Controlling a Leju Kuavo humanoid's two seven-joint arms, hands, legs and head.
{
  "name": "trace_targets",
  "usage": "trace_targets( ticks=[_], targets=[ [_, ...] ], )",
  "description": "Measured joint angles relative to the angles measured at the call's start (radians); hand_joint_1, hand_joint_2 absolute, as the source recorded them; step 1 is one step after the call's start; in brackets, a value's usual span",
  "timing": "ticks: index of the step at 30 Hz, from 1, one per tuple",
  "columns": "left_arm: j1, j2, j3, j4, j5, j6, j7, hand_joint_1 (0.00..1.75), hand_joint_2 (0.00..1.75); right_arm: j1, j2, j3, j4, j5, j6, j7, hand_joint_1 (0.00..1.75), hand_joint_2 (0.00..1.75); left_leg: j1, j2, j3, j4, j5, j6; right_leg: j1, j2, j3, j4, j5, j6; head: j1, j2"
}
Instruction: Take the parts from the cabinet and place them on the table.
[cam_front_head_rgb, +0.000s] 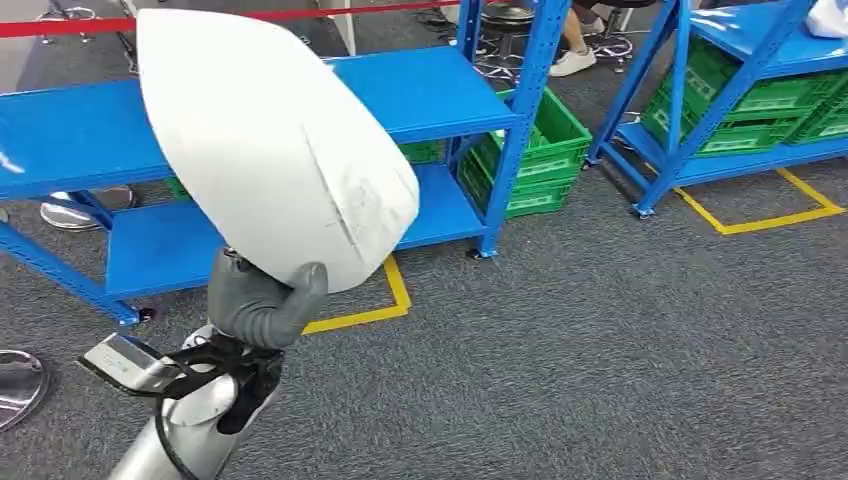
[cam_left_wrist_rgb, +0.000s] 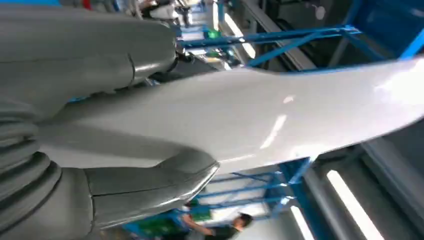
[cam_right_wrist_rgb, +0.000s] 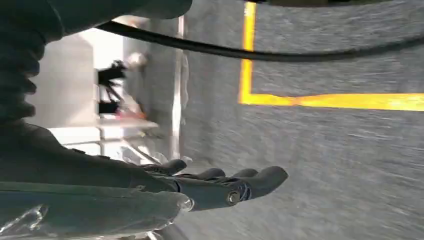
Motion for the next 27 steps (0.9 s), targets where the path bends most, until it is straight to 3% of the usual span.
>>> trace_targets(
  ticks=[2,3,4,6,7,8,9,12,13,14,15,17,18,19,21,22,23,24,25,27],
  targets=[
    [0.001,0.000,0.001,0.001,0.004,-0.004,0.000,1.75,1.75,-0.003,0.000,-0.005,0.000,-0.002,-0.005,0.000,0.00,1.75,-0.003,0.032,0.000,0.000,-0.001,0.002,-0.001,-0.020,-0.076,0.163,-0.071,0.005,0.000,0.000],
    [0.001,0.000,0.000,0.002,0.005,-0.006,0.000,1.75,1.75,-0.003,0.000,-0.008,0.000,-0.003,-0.008,-0.005,0.00,1.75,-0.004,0.048,0.000,0.000,-0.002,0.002,-0.002,-0.022,-0.091,0.196,-0.076,0.007,0.000,0.000],
    [0.000,-0.001,-0.001,0.002,0.007,-0.009,0.000,1.75,1.75,-0.002,-0.002,-0.010,0.000,-0.004,-0.011,-0.008,0.00,1.75,-0.004,0.062,0.002,0.000,-0.004,0.001,-0.002,-0.023,-0.078,0.177,-0.056,0.007,0.000,0.000],
    [-0.001,-0.002,-0.002,0.002,0.008,-0.010,0.000,1.75,1.75,0.001,-0.006,-0.015,0.000,-0.006,-0.013,-0.012,0.00,1.75,-0.004,0.087,0.010,0.000,-0.010,-0.003,-0.002,-0.038,0.009,0.023,0.023,0.004,0.000,0.000],
    [-0.002,-0.005,-0.002,0.002,0.010,-0.010,0.000,1.75,1.75,0.002,-0.009,-0.016,0.000,-0.006,-0.014,-0.012,0.00,1.75,-0.005,0.096,0.016,0.001,-0.014,-0.008,0.000,-0.072,0.061,-0.068,0.058,0.002,0.000,0.000],
    [-0.004,-0.007,-0.002,0.002,0.010,-0.010,0.000,1.75,1.75,0.000,-0.009,-0.016,0.000,-0.006,-0.014,-0.013,0.00,1.75,-0.016,0.103,0.018,0.002,-0.019,-0.014,0.010,-0.128,0.082,-0.111,0.052,-0.002,0.003,0.000],
    [-0.007,-0.007,-0.002,0.002,0.010,-0.010,0.000,1.75,1.75,-0.002,-0.010,-0.017,0.000,-0.006,-0.015,-0.013,0.00,1.75,-0.019,0.112,0.020,0.003,-0.019,-0.018,0.006,-0.102,0.083,-0.112,0.060,-0.014,-0.004,0.000],
    [-0.010,-0.010,-0.003,0.002,0.010,-0.010,0.000,1.75,1.75,-0.002,-0.010,-0.017,0.000,-0.006,-0.016,-0.015,0.00,1.75,-0.017,0.144,0.023,-0.001,-0.018,-0.032,0.009,-0.067,0.070,-0.110,0.064,-0.031,-0.003,0.000],
    [-0.013,-0.012,-0.003,0.002,0.010,-0.010,0.000,1.75,1.75,-0.001,-0.010,-0.017,0.000,-0.006,-0.016,-0.015,0.00,1.75,-0.012,0.123,0.022,0.002,-0.027,-0.041,0.001,-0.056,0.074,-0.116,0.069,-0.038,-0.004,0.000],
    [-0.014,-0.013,-0.003,0.002,0.010,-0.010,0.000,1.75,1.75,-0.001,-0.010,-0.017,0.000,-0.006,-0.018,-0.014,0.00,1.75,-0.009,0.070,0.011,0.032,-0.052,-0.045,-0.001,-0.043,0.073,-0.116,0.070,-0.041,-0.007,0.000],
    [-0.014,-0.013,-0.003,0.002,0.010,-0.010,0.000,1.75,1.75,-0.001,-0.011,-0.017,-0.001,-0.006,-0.018,-0.013,0.00,1.75,-0.009,0.044,-0.018,0.096,-0.089,-0.048,-0.003,-0.032,0.072,-0.116,0.072,-0.043,-0.009,0.000],
    [-0.010,-0.011,-0.003,0.002,0.010,-0.010,0.000,1.75,1.75,-0.003,-0.011,-0.017,0.000,-0.006,-0.018,-0.015,0.00,1.75,-0.009,0.030,-0.101,0.260,-0.160,-0.051,-0.003,-0.005,0.069,-0.116,0.072,-0.048,-0.012,0.000],
    [-0.010,-0.010,-0.004,0.003,0.010,-0.010,0.000,1.75,1.75,-0.002,-0.011,-0.017,-0.001,-0.006,-0.018,-0.015,0.00,1.75,-0.009,0.030,-0.132,0.317,-0.172,-0.051,-0.003,0.011,0.069,-0.116,0.073,-0.049,-0.012,0.000],
    [-0.010,-0.009,-0.004,0.003,0.010,-0.010,0.000,1.75,1.75,0.000,-0.011,-0.017,0.000,-0.006,-0.018,-0.015,0.00,1.75,-0.009,0.029,-0.135,0.317,-0.155,-0.049,-0.003,0.026,0.069,-0.116,0.073,-0.049,-0.012,0.000],
    [-0.010,-0.008,-0.003,0.004,0.011,-0.010,0.000,1.75,1.75,0.001,-0.012,-0.018,0.000,-0.005,-0.019,-0.014,0.00,1.75,-0.008,0.025,-0.088,0.208,-0.070,-0.044,-0.004,0.057,0.070,-0.116,0.076,-0.045,-0.013,0.000],
    [-0.011,-0.008,-0.003,0.004,0.015,-0.009,-0.001,1.75,1.75,0.001,-0.012,-0.017,-0.001,-0.003,-0.022,-0.011,0.00,1.75,-0.006,0.002,-0.044,0.119,-0.024,-0.041,-0.006,0.072,0.071,-0.116,0.077,-0.042,-0.014,0.000],
    [-0.011,-0.008,-0.004,0.004,0.018,-0.008,-0.003,1.75,1.75,0.001,-0.012,-0.017,-0.001,-0.002,-0.025,-0.008,0.00,1.75,0.000,-0.052,-0.011,0.052,-0.001,-0.040,-0.007,0.083,0.068,-0.116,0.080,-0.038,-0.014,0.000],
    [-0.012,-0.009,-0.004,0.004,0.021,-0.007,-0.004,1.75,1.75,-0.002,-0.012,-0.017,-0.001,0.000,-0.027,-0.005,0.00,1.75,0.006,-0.062,0.008,0.005,-0.013,-0.034,0.001,0.100,0.058,-0.105,0.078,-0.030,-0.016,0.000],
    [-0.010,-0.009,-0.004,0.005,0.027,-0.006,-0.005,1.75,1.75,-0.003,-0.013,-0.017,-0.001,0.000,-0.029,-0.005,0.00,1.75,0.002,-0.056,0.002,0.012,-0.017,-0.034,-0.003,0.107,0.052,-0.109,0.083,-0.024,-0.014,0.000],
    [-0.010,-0.010,-0.003,0.007,0.040,-0.009,-0.007,1.75,1.75,0.006,-0.014,-0.018,-0.001,-0.005,-0.029,-0.006,0.00,1.75,-0.003,-0.040,0.002,0.011,-0.016,-0.020,-0.008,0.125,0.048,-0.120,0.089,-0.010,-0.017,0.000]
  ],
)
